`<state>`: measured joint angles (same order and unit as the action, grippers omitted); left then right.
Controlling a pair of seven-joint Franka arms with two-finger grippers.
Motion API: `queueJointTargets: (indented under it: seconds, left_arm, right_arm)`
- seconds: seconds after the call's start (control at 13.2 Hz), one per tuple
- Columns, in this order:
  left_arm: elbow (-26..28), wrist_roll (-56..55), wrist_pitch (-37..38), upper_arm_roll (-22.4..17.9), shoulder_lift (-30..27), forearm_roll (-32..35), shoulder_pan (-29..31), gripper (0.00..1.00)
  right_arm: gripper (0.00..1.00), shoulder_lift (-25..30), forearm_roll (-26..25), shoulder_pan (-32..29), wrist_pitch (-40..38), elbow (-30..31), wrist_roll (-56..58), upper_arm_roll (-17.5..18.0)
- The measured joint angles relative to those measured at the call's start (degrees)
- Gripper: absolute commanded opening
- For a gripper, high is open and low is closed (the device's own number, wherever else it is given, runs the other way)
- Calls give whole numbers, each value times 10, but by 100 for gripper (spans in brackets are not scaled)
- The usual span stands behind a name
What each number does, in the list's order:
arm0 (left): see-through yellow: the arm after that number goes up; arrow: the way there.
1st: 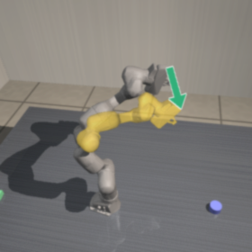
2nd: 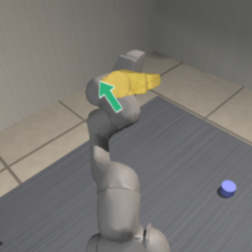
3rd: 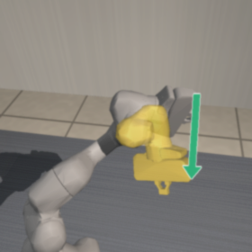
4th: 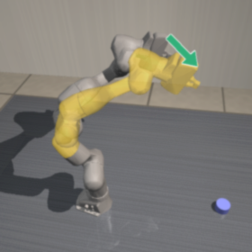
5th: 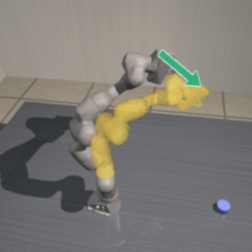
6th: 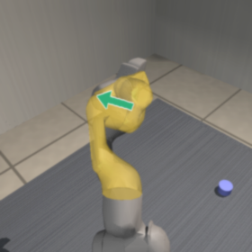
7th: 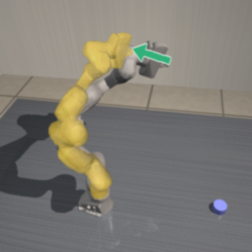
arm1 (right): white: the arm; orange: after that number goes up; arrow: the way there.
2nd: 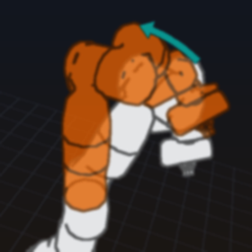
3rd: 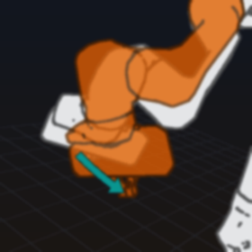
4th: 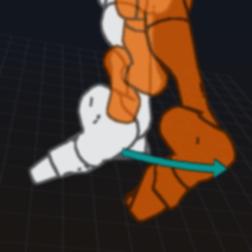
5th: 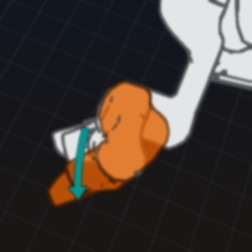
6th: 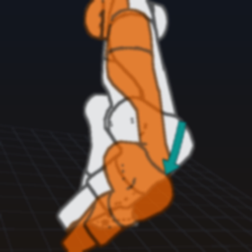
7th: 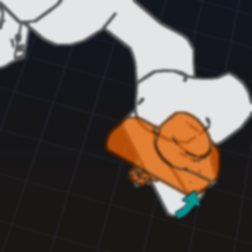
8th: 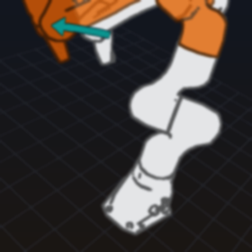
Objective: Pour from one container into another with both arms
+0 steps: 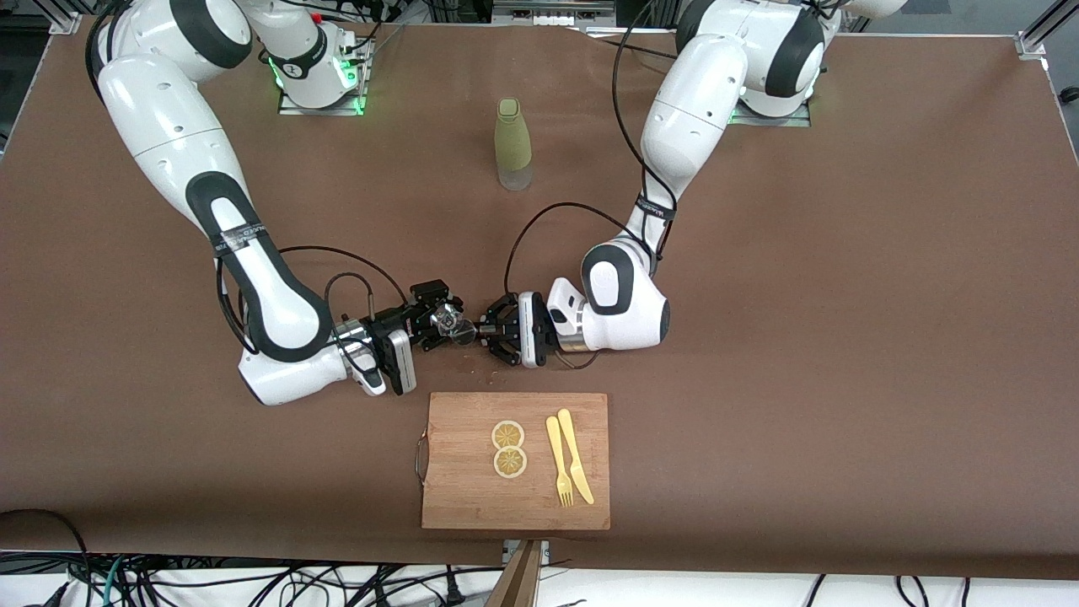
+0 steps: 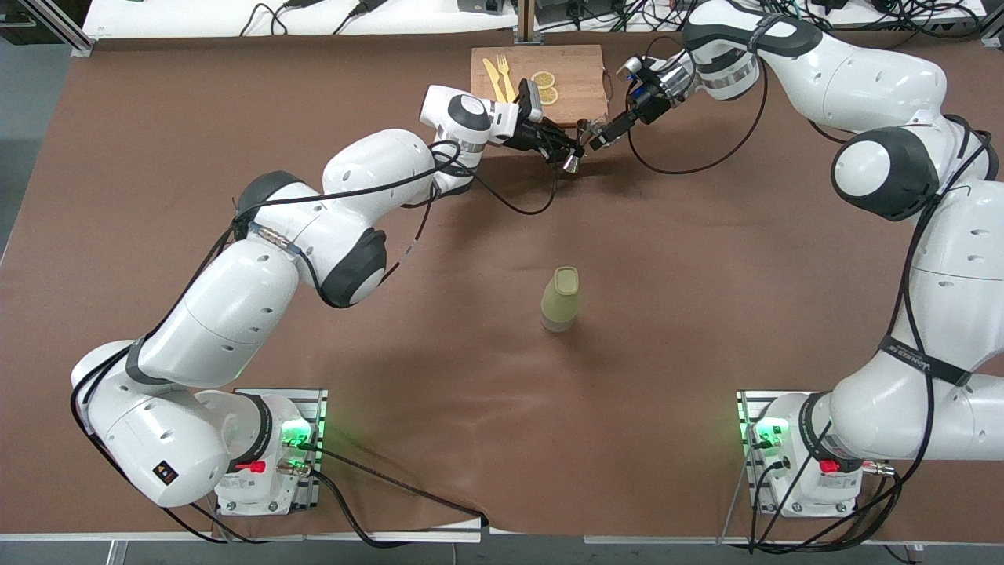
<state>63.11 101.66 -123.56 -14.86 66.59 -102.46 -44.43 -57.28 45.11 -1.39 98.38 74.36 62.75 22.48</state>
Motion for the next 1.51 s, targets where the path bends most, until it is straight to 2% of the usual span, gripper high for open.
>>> queueJointTargets:
  seconds: [1.51]
  left_arm:
    - [0,0,12,-4,4,-17,0,0]
  right_arm:
    - [4,1,-38,0,-4,-11,-53,10]
